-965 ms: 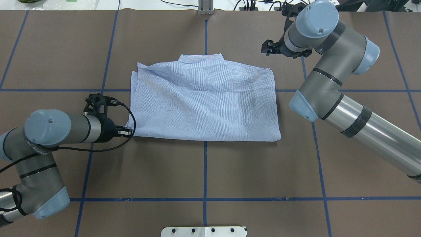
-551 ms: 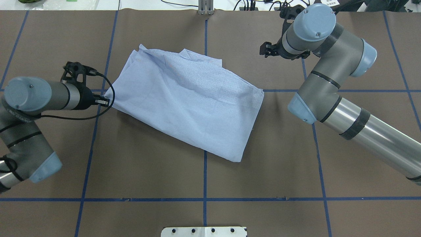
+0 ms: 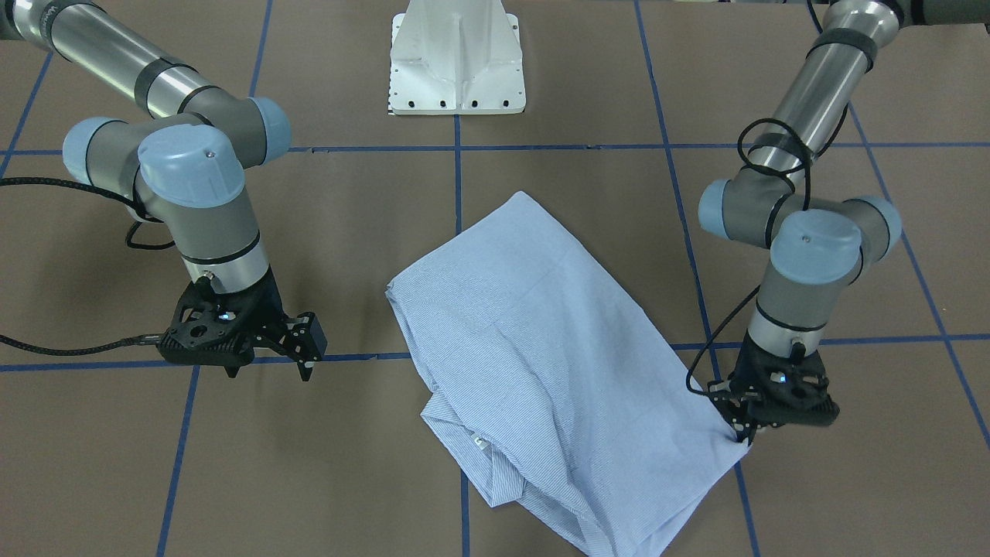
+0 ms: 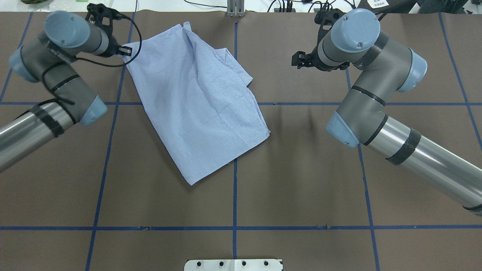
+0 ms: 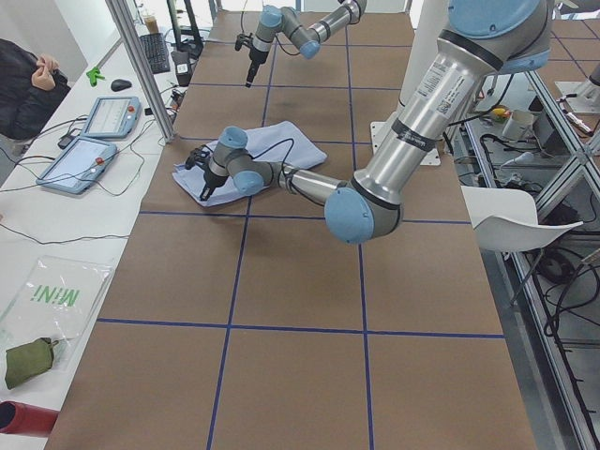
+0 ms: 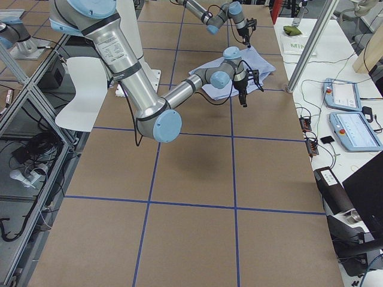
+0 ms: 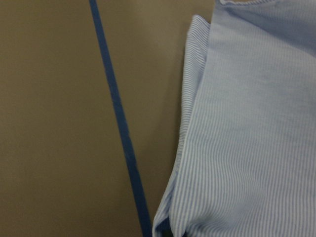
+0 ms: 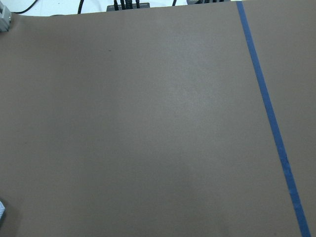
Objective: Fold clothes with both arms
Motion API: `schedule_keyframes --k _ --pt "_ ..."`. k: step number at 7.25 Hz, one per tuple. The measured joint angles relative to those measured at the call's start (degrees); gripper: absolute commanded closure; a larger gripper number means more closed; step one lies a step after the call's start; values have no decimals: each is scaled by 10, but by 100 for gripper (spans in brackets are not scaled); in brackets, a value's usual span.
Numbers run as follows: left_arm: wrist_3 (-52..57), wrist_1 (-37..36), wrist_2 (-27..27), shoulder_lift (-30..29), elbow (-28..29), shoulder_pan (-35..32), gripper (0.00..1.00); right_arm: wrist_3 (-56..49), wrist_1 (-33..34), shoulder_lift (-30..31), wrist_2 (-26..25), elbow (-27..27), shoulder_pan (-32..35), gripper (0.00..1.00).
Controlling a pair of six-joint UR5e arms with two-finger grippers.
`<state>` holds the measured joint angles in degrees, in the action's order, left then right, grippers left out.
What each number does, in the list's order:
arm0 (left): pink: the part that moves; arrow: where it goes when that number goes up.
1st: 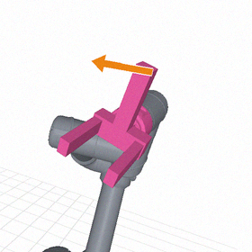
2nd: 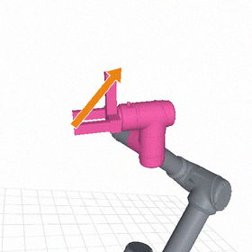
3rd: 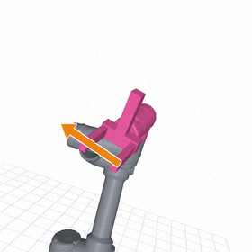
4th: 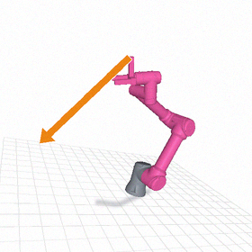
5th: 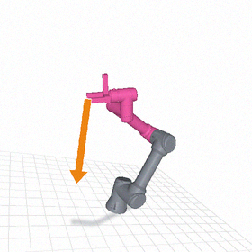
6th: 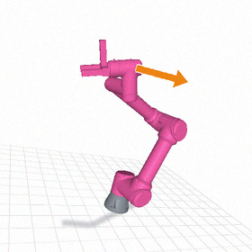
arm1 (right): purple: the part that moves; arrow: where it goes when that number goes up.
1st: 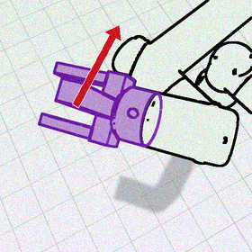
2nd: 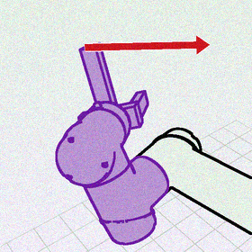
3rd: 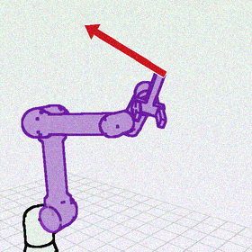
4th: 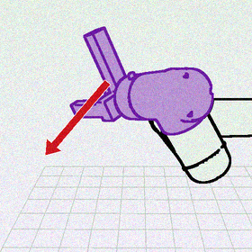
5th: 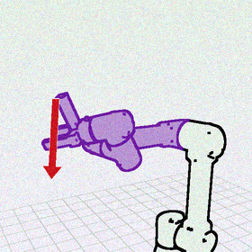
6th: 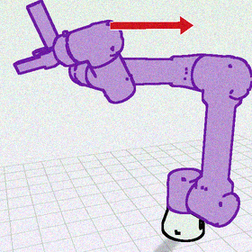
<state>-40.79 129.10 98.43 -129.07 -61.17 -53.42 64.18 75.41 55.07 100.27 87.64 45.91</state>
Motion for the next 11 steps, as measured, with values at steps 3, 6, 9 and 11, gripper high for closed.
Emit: schedule_keyframes --k 3,6,9,11 --pt "36 38 -12 -95 131 -21 0 64 5 -1 -13 47 -35 0" --pt "72 57 9 -29 43 -30 0 224 39 -7 -103 63 -116 0" --pt "69 60 20 6 -3 -28 0 444 63 -32 -163 42 -188 1" --pt "63 61 20 14 -11 -24 0 497 66 -81 -176 -28 -204 6"
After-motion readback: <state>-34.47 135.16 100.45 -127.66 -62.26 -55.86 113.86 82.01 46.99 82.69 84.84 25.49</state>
